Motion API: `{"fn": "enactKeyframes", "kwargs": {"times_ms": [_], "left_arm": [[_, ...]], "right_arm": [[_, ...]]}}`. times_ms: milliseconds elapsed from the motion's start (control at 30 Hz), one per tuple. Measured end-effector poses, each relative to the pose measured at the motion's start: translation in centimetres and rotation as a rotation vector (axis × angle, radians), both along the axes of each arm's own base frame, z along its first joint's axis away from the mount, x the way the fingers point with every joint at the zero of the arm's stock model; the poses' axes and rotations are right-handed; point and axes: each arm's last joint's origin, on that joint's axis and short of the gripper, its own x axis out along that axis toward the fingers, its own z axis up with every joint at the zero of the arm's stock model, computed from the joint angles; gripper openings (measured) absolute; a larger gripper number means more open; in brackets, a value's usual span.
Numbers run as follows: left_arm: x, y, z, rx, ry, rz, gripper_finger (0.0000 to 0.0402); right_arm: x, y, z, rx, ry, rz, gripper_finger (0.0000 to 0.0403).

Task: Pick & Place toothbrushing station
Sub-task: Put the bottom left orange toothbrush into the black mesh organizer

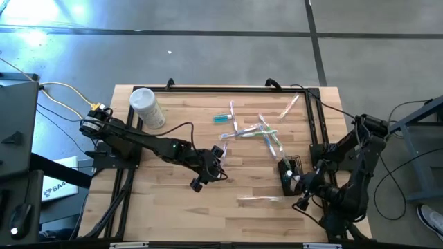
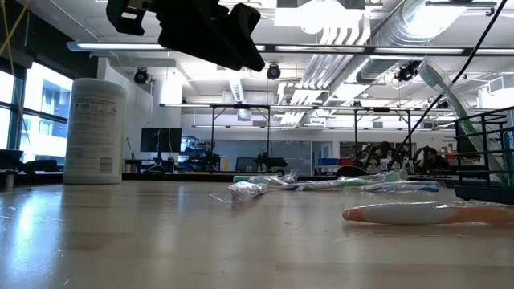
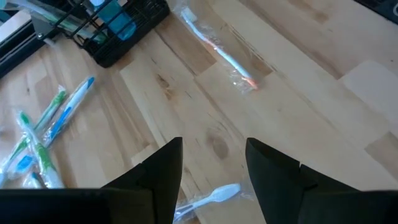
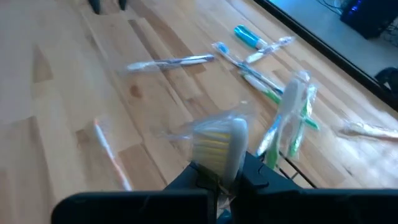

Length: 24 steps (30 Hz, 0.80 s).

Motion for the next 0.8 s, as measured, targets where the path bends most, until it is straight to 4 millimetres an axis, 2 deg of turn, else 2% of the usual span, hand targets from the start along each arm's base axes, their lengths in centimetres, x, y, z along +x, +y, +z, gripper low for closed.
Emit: {"fn": "enactKeyframes", "kwargs": {"times_ms": [400,800], "left_arm": [[0.0,0.0,0.0,0.001,-0.001,-0.003,0.0173],[0.0,0.0,0.0,0.000,0.000,-0.001,0.0173]], "right_arm": [[-0.1,-0.2,-2.8,0.079,-0.053,-0.056,0.0005],[0.0,0.4,-3.5,0.190,-0.025,-0.077,0.0018]]}}
